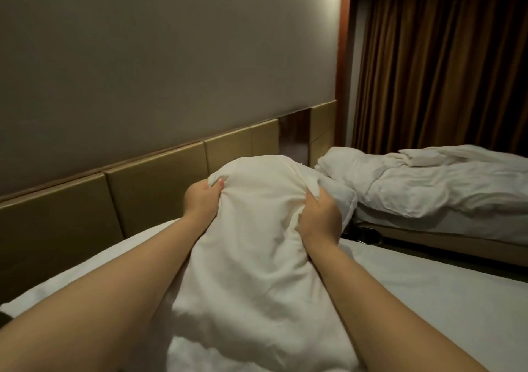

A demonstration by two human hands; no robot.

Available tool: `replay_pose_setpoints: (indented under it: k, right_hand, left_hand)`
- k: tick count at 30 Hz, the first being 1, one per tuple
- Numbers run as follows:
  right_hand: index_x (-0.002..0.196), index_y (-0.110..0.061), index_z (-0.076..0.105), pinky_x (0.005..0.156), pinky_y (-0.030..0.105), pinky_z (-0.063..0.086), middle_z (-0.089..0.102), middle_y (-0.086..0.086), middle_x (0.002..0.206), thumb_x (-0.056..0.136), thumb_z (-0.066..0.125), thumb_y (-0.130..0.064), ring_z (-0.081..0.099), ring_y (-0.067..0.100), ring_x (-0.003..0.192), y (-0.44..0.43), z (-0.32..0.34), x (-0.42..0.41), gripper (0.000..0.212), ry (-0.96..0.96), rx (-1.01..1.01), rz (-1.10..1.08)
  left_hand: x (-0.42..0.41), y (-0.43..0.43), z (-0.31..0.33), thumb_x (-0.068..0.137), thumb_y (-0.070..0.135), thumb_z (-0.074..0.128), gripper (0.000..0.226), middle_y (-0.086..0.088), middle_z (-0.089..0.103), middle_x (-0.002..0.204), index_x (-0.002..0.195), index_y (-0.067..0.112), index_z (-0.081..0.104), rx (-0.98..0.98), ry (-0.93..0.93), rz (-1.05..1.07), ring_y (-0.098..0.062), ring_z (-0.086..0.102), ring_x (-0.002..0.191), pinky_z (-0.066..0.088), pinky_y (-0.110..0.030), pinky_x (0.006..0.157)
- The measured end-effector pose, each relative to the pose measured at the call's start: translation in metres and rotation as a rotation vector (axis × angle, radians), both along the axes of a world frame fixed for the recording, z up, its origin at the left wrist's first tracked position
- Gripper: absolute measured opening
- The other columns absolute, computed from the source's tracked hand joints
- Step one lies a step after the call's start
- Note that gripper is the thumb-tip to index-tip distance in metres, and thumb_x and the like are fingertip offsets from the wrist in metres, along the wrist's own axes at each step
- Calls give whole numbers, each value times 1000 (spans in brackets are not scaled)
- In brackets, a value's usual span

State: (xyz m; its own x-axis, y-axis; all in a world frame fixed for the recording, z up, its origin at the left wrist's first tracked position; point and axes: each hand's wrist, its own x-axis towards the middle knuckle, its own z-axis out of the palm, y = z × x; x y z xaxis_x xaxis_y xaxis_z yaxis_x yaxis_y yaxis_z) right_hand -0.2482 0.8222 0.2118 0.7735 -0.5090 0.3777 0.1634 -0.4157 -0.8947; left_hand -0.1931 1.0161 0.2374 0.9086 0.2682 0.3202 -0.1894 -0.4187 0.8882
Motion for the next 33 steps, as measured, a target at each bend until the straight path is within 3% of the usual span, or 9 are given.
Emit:
replay_pose_setpoints:
  k: [2, 5, 7, 10, 15, 20, 25, 29, 33]
  right_hand:
    - [143, -24, 42, 92, 33, 42, 59, 6, 129, 102, 35, -29, 55, 27, 113, 16, -18, 18, 42, 82, -59, 26]
    - [149, -32, 27, 104, 41, 36, 46, 4, 142, 102, 31, -34, 45, 28, 125, 34, -66, 50, 47, 403, -229, 90]
    - [151, -30, 15, 108, 43, 30, 33, 6, 148, 100, 35, -35, 34, 29, 133, 41, -105, 64, 55, 722, -343, 145]
    - [152, -28, 12, 110, 41, 27, 23, 6, 150, 97, 38, -44, 25, 27, 138, 46, -150, 75, 63, 898, -335, 163]
    - [154, -25, 3, 116, 43, 15, 6, 4, 159, 98, 27, -53, 11, 25, 145, 56, -163, 107, 67, 944, -370, 64]
    - [153, -29, 5, 118, 48, 5, 5, 0, 161, 100, 26, -50, 6, 25, 147, 63, -133, 130, 60, 920, -546, 17]
    - [152, -33, 13, 117, 48, 15, 16, -1, 159, 100, 33, -45, 16, 26, 145, 56, -84, 121, 57, 836, -657, -86]
    - [148, -28, 26, 110, 44, 26, 31, 2, 152, 101, 34, -39, 30, 26, 137, 40, -40, 83, 49, 760, -720, -138]
    - [142, -25, 38, 105, 42, 29, 41, 4, 142, 100, 36, -35, 38, 27, 129, 5, 3, 26, 43, 692, -751, -276]
  left_hand:
    - [31, 19, -18, 98, 35, 47, 37, -14, 66, 98, 100, 5, 68, 182, 56, 12, -34, 59, 94, 39, -33, 73]
    - [79, 42, -73, 99, 39, 39, 46, -17, 51, 130, 134, 10, 47, 573, 397, -1, -36, 51, 115, 42, -36, 88]
    - [98, 50, -118, 95, 43, 42, 56, -18, 38, 139, 141, 13, 33, 712, 653, -39, -37, 44, 123, 41, -43, 99]
    - [120, 48, -163, 95, 52, 38, 67, -18, 21, 151, 149, 19, 16, 770, 795, -1, -39, 28, 135, 30, -46, 110]
    - [158, 24, -163, 98, 52, 26, 59, -12, 22, 152, 150, 27, 15, 899, 541, -160, -34, 28, 136, 26, -48, 109]
    - [159, -9, -141, 96, 49, 35, 38, -6, 45, 134, 127, 28, 39, 1057, 357, -404, -26, 43, 119, 33, -48, 101]
    - [131, -31, -103, 97, 50, 34, 52, -3, 33, 150, 145, 30, 29, 1285, 203, -421, -26, 29, 137, 24, -48, 109]
    - [92, -57, -60, 97, 51, 32, 48, -2, 43, 142, 140, 30, 40, 1311, 84, -491, -25, 35, 132, 28, -46, 105]
    - [45, -89, -20, 96, 50, 34, 44, -1, 50, 135, 133, 29, 48, 1292, -39, -559, -25, 39, 126, 32, -44, 99]
